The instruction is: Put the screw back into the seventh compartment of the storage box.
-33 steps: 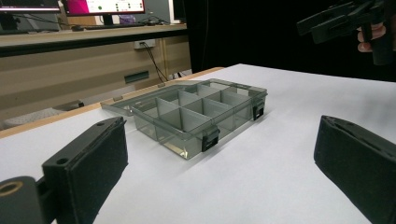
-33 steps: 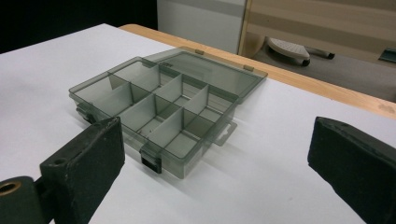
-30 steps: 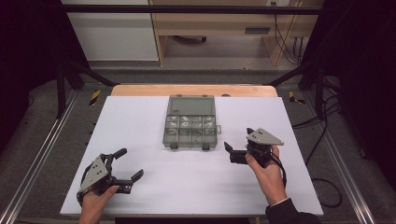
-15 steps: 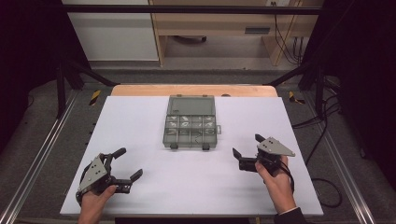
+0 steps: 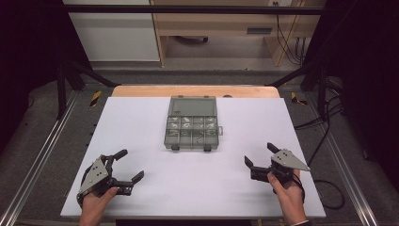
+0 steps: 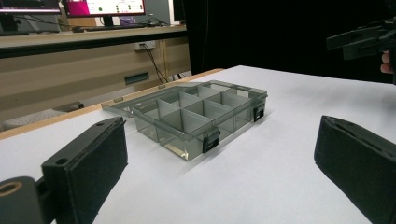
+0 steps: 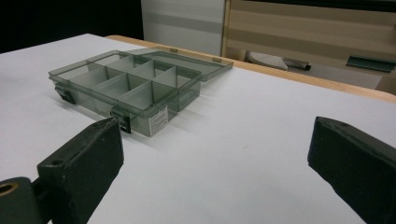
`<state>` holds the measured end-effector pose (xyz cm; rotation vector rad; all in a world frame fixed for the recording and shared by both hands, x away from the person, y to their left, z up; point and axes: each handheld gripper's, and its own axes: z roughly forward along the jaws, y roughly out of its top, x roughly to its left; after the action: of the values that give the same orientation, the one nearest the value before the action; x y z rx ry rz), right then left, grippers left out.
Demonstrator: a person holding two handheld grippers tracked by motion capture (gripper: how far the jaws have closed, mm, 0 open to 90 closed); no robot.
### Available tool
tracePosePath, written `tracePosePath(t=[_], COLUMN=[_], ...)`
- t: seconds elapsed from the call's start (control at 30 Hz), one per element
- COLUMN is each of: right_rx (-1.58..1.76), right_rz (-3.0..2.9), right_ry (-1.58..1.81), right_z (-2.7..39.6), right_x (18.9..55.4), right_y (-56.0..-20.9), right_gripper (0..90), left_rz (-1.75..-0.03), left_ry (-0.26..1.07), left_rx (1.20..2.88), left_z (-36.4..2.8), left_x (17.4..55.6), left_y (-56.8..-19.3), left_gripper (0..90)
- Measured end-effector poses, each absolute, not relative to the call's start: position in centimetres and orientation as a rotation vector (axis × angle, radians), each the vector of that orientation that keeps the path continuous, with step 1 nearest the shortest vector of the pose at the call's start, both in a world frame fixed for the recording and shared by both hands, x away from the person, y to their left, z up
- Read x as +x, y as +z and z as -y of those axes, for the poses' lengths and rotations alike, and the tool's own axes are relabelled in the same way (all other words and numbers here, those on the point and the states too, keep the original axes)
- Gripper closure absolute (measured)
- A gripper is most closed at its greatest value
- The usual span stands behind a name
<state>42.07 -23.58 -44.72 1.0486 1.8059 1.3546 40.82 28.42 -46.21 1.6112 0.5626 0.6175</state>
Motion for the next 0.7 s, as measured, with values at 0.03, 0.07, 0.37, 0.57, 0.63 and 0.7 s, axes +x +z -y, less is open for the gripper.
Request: tracePosePath(t=[0.03,0.07,0.37,0.57,0.63,0.7], right_rx=[1.050,1.052,1.028,0.997,0.995,0.990], right_rz=[-1.804,-1.805,-1.793,-1.782,-1.783,-1.780], right_ry=[1.359,1.363,1.391,1.402,1.406,1.407], right_z=[23.7,23.7,24.2,24.4,24.4,24.4], right_x=[41.9,41.8,40.7,40.2,40.1,40.1], right_y=[-44.8,-45.0,-46.1,-46.5,-46.6,-46.7], right_gripper=[3.7,3.7,3.5,3.6,3.6,3.5], left_rz=[-0.564,-0.564,-0.565,-0.571,-0.571,-0.572], left_ry=[0.618,0.617,0.617,0.614,0.614,0.614], left_rx=[1.611,1.610,1.611,1.608,1.608,1.608], left_z=[-28.4,-28.4,-28.4,-28.5,-28.5,-28.5], left_x=[40.8,40.8,40.8,40.8,40.8,40.8], left_y=[-46.2,-46.2,-46.2,-46.3,-46.3,-46.3], left_gripper=[2.4,2.4,2.4,2.3,2.3,2.3])
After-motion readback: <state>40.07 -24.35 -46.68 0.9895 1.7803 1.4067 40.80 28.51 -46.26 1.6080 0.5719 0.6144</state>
